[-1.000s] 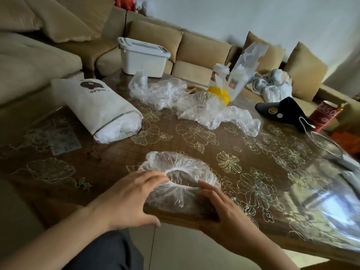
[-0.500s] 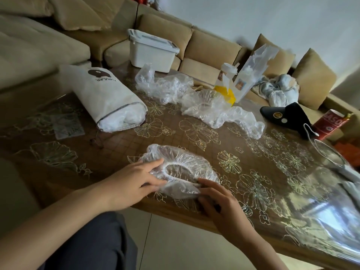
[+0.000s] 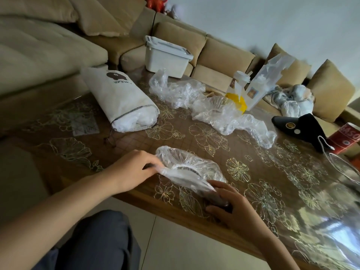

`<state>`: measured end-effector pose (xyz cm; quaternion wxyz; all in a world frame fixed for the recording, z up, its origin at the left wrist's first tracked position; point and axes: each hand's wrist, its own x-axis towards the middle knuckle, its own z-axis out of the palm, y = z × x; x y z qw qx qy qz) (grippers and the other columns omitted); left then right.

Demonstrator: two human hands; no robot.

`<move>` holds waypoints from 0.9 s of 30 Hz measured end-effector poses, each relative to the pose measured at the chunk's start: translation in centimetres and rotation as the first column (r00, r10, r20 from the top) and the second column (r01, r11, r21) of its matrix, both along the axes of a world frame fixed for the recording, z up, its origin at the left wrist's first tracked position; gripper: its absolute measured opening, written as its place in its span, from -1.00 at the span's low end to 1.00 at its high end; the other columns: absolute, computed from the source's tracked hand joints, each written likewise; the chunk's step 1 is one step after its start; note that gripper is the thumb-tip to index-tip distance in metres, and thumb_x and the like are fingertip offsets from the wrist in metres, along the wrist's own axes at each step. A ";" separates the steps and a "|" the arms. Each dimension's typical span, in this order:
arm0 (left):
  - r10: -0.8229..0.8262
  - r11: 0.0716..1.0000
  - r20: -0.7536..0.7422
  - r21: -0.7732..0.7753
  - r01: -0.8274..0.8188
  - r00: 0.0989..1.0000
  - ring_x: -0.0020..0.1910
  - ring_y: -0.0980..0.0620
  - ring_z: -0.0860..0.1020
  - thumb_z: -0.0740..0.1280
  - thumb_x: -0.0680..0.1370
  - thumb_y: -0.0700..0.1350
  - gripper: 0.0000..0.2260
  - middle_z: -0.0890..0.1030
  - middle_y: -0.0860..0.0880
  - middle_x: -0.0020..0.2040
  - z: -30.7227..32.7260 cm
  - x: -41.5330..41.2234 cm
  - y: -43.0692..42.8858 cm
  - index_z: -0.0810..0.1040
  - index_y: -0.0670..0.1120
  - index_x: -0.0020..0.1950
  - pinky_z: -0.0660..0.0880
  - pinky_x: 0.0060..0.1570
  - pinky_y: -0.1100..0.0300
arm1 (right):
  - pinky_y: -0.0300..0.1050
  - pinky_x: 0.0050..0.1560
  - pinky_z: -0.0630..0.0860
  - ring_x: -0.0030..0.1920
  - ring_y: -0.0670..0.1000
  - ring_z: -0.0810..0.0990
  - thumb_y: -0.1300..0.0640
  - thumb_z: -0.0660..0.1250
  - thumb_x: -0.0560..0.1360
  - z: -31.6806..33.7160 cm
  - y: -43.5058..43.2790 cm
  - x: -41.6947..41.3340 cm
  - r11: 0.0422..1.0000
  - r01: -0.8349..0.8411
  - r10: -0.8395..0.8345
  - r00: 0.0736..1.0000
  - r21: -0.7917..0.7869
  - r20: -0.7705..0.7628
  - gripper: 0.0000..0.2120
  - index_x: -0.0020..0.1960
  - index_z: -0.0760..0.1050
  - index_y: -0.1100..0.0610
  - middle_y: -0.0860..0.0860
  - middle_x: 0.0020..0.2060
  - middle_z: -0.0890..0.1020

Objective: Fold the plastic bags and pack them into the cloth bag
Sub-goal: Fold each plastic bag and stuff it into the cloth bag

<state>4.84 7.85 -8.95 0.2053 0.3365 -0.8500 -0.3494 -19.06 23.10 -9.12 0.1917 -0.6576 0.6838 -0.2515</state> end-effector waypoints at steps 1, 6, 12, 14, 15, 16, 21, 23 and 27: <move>-0.009 1.000 0.008 0.003 0.009 1.000 0.07 0.23 0.56 0.33 0.54 -0.14 -0.80 0.64 0.12 0.07 0.2 0.1 -0.1 0.64 0.00 0.13 0.49 0.16 0.15 | -0.52 0.02 0.40 0.11 -0.40 0.46 0.21 0.40 0.46 0.0 -0.1 -0.1 0.999 0.029 -0.028 0.999 -0.038 0.024 -0.81 0.02 0.61 0.00 -0.32 0.19 0.45; -0.003 0.999 -0.005 0.039 0.003 1.000 -0.05 0.18 0.60 0.30 0.56 -0.07 -0.84 0.67 0.13 -0.09 0.7 0.3 -0.3 0.67 0.05 0.04 0.52 0.05 0.09 | -0.47 0.05 0.43 0.13 -0.32 0.50 0.09 0.35 0.48 1.1 0.0 -0.8 0.996 0.057 -0.055 0.998 -0.062 0.033 -0.87 -0.04 0.63 -0.09 -0.31 0.12 0.53; 0.060 0.993 -0.037 0.109 -0.056 0.997 -0.21 0.34 0.55 0.36 0.51 -0.04 -0.86 0.63 0.18 -0.27 0.9 -0.4 -0.4 0.64 0.10 -0.23 0.43 -0.12 0.30 | -0.32 -0.33 0.43 -0.38 -0.18 0.51 0.13 0.36 0.50 1.7 -1.2 -0.9 0.981 0.194 -0.193 0.959 0.018 0.206 -0.90 -0.17 0.62 0.09 -0.14 -0.34 0.62; 0.149 0.981 -0.053 0.130 -0.141 0.987 -0.38 0.20 0.51 0.30 0.54 0.02 -0.72 0.57 0.03 -0.41 0.7 -1.0 -0.8 0.62 -0.08 -0.29 0.35 -0.28 0.27 | -0.24 -0.34 0.38 -0.40 -0.06 0.45 0.13 0.34 0.51 1.4 -2.4 -1.1 0.958 0.285 -0.281 0.933 0.017 0.227 -0.84 -0.20 0.59 0.18 0.03 -0.39 0.59; 0.196 0.972 -0.047 0.138 -0.188 0.979 -0.43 0.14 0.50 0.27 0.55 0.03 -0.66 0.53 -0.02 -0.45 0.6 -1.2 -0.9 0.59 -0.16 -0.30 0.35 -0.34 0.24 | -0.20 -0.31 0.40 -0.37 -0.02 0.47 0.12 0.33 0.52 1.2 -3.1 -1.2 0.948 0.319 -0.314 0.922 0.015 0.227 -0.83 -0.20 0.59 0.18 0.09 -0.35 0.61; 0.238 0.963 -0.040 0.140 -0.230 0.970 -0.46 0.13 0.52 0.24 0.57 0.03 -0.63 0.53 -0.03 -0.46 0.5 -1.5 -1.0 0.56 -0.19 -0.31 0.41 -0.36 0.22 | -0.20 -0.31 0.41 -0.36 0.00 0.48 0.11 0.32 0.53 1.1 -3.7 -1.1 0.939 0.344 -0.340 0.915 0.019 0.216 -0.81 -0.21 0.57 0.18 0.10 -0.35 0.61; 0.438 0.897 0.096 -0.106 -0.428 0.894 -0.37 -0.05 0.53 0.10 0.63 0.06 -0.58 0.51 -0.04 -0.40 0.1 -3.3 -0.5 0.41 -0.12 -0.35 0.42 -0.35 0.10 | -0.35 -0.56 0.19 -0.54 -0.17 0.27 0.02 0.25 0.57 0.6 -5.8 -0.5 0.884 0.467 -0.468 0.881 -0.024 -0.067 -0.64 -0.39 0.35 0.06 -0.10 -0.51 0.40; 0.528 0.835 0.127 -0.259 -0.486 0.840 -0.36 -0.01 0.47 0.07 0.64 0.05 -0.62 0.46 0.00 -0.36 -0.4 -4.0 -0.2 0.40 -0.11 -0.29 0.34 -0.36 0.15 | -0.29 -0.50 0.22 -0.48 -0.13 0.34 -0.06 0.19 0.59 0.2 -6.3 -0.2 0.843 0.536 -0.534 0.829 -0.041 -0.166 -0.63 -0.34 0.34 0.07 -0.08 -0.45 0.44; 0.588 0.776 0.203 -0.416 -0.475 0.783 -0.33 0.04 0.50 0.05 0.65 0.01 -0.73 0.52 0.01 -0.24 -0.7 -5.0 0.9 0.47 -0.09 -0.02 0.35 -0.37 0.21 | -0.15 -0.30 0.32 -0.32 0.01 0.46 -0.19 0.04 0.60 -0.2 -7.0 0.8 0.803 0.592 -0.577 0.743 -0.070 -0.340 -0.60 -0.13 0.39 0.11 -0.03 -0.31 0.49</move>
